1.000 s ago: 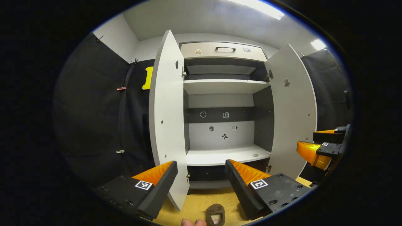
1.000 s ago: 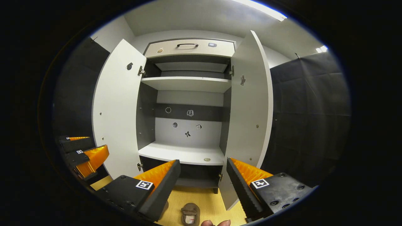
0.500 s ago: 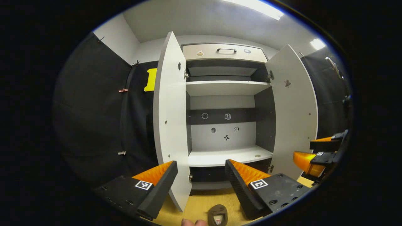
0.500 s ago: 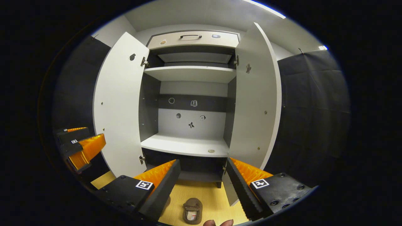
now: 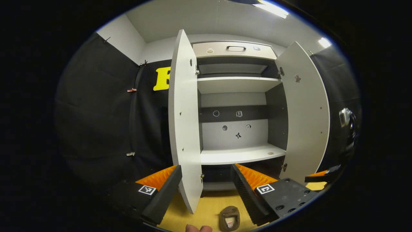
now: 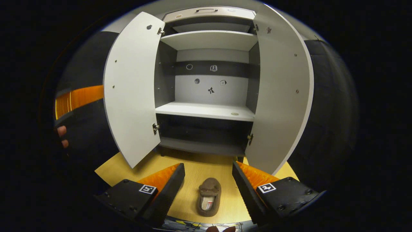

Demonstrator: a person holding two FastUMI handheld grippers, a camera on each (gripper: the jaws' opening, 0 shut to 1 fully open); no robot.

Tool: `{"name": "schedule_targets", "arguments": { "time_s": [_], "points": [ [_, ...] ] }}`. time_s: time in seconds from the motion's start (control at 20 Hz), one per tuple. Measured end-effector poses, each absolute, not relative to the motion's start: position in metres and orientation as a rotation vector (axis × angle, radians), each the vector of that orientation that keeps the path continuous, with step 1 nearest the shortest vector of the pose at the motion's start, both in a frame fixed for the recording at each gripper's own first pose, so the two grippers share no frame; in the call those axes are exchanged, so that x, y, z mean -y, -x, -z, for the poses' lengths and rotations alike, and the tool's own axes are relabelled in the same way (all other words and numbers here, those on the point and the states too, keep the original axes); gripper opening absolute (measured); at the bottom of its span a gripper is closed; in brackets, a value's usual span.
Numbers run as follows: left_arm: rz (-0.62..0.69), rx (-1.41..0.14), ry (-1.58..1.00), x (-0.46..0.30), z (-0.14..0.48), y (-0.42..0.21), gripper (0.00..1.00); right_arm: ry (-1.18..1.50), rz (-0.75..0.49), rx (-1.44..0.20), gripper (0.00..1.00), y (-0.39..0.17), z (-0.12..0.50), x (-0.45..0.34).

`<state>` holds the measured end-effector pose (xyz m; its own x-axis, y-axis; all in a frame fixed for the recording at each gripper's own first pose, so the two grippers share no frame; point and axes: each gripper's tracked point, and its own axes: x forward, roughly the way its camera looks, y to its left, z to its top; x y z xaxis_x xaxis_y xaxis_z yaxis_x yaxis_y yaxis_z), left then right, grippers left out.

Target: Grab one shoe with the right hand and put it into the shoe cabinet, grab the other shoe with the left hand and put it into the shoe cabinet; then close the right door with the right hand and the left door with the left hand.

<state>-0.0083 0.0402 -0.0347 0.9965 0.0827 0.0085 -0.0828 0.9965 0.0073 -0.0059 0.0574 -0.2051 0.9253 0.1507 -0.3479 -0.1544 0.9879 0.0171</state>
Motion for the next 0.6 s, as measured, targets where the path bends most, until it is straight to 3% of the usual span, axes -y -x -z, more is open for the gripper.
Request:
{"name": "schedule_targets", "arguments": {
  "time_s": [0.35,0.6],
  "points": [
    [-0.127,-0.047,-0.027,-0.058,0.063,0.017,0.96,-0.051,-0.199,-0.598,0.98,0.015,0.335,-0.082],
    [-0.148,-0.091,-0.032,-0.07,0.082,0.02,0.96,-0.08,-0.165,-0.735,0.99,0.005,0.406,-0.078]
  ]
}}
